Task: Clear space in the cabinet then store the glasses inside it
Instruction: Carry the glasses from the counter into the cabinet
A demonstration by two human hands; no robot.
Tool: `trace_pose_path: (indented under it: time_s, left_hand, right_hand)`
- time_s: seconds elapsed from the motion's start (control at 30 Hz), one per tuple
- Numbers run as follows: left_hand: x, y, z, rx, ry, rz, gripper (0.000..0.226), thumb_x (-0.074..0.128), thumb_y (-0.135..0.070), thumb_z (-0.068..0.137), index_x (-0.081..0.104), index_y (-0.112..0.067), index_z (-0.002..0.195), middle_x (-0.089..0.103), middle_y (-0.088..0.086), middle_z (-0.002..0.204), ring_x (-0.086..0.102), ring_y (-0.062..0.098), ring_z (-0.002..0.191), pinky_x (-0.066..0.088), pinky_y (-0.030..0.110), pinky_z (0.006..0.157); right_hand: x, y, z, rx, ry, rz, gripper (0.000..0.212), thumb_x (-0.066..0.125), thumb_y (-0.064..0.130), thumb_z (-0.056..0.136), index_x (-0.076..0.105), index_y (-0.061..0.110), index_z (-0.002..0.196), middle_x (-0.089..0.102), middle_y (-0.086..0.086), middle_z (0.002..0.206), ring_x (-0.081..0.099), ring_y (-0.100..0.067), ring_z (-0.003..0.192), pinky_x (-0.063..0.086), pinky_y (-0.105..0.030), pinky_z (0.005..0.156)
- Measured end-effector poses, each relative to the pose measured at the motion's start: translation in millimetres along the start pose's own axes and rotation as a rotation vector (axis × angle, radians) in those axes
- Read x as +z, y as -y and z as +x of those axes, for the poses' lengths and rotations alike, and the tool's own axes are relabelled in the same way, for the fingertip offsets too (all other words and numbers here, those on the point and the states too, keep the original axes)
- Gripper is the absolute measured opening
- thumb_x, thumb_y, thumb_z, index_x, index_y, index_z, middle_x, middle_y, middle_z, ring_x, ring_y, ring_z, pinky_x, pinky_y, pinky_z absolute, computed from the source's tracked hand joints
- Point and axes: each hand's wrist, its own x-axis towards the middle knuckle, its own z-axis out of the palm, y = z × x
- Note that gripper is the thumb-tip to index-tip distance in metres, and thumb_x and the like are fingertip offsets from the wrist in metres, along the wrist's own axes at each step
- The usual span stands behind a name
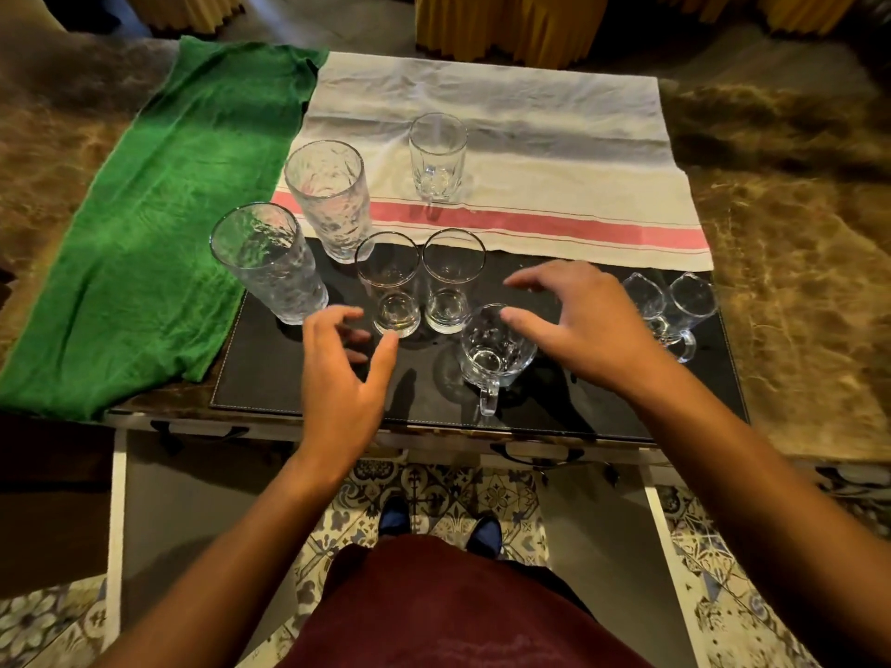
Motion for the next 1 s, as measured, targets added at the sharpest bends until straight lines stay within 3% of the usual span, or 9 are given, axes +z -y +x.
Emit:
trace_pose_path:
  time_s: [0.1, 0.23, 0.4, 0.6, 1.0]
  left_hand:
    - [4, -19, -23, 0.040, 0.102, 0.013, 0.015, 0.060, -0.034, 0.097, 0.061, -0.020, 0.102, 0.058, -0.006, 0.096, 0.060, 0.013, 0.082, 0.053, 0.036, 0.071]
    - [24, -42, -44, 0.164, 0.264, -0.022, 0.023, 0.069, -0.041, 0.091, 0.073, -0.021, 0.101, 0.062, -0.008, 0.085, 0.059, 0.016, 0.072, 0.051, 0.028, 0.065]
    - [47, -43, -50, 0.206, 0.249, 0.105, 0.022, 0.075, -0.043, 0.086, 0.077, -0.022, 0.093, 0.060, -0.011, 0.075, 0.059, 0.009, 0.068, 0.053, 0.030, 0.064]
    - [62, -41, -47, 0.163, 0.219, 0.079, 0.015, 0.075, -0.032, 0.090, 0.079, -0.018, 0.090, 0.068, -0.009, 0.075, 0.063, 0.008, 0.068, 0.053, 0.032, 0.066]
    - [88, -46, -3, 0.181, 0.224, 0.059, 0.020, 0.070, -0.035, 0.093, 0.077, -0.016, 0.092, 0.068, -0.008, 0.075, 0.067, 0.006, 0.063, 0.058, 0.038, 0.065]
  right_hand:
    - [1, -6, -7, -0.006, 0.010, -0.026, 0.030, 0.061, 0.048, 0.093, 0.070, 0.031, 0.117, 0.071, 0.010, 0.109, 0.061, -0.012, 0.101, 0.051, -0.037, 0.087]
    - [3, -7, -10, 0.027, 0.001, -0.058, 0.024, 0.059, 0.046, 0.093, 0.073, 0.032, 0.107, 0.075, 0.010, 0.095, 0.068, -0.014, 0.090, 0.056, -0.038, 0.081]
    - [7, -2, -7, 0.024, 0.013, -0.061, 0.017, 0.059, 0.036, 0.095, 0.072, 0.025, 0.096, 0.072, 0.005, 0.079, 0.067, -0.019, 0.079, 0.053, -0.034, 0.074]
    - [2, -7, 2, 0.030, 0.014, -0.080, 0.016, 0.057, 0.032, 0.095, 0.068, 0.021, 0.091, 0.071, 0.002, 0.076, 0.067, -0.022, 0.075, 0.055, -0.039, 0.075]
    - [-5, -29, 39, 0.091, -0.055, -0.131, 0.017, 0.059, 0.028, 0.095, 0.072, 0.016, 0.094, 0.074, -0.005, 0.088, 0.067, -0.027, 0.084, 0.053, -0.037, 0.076]
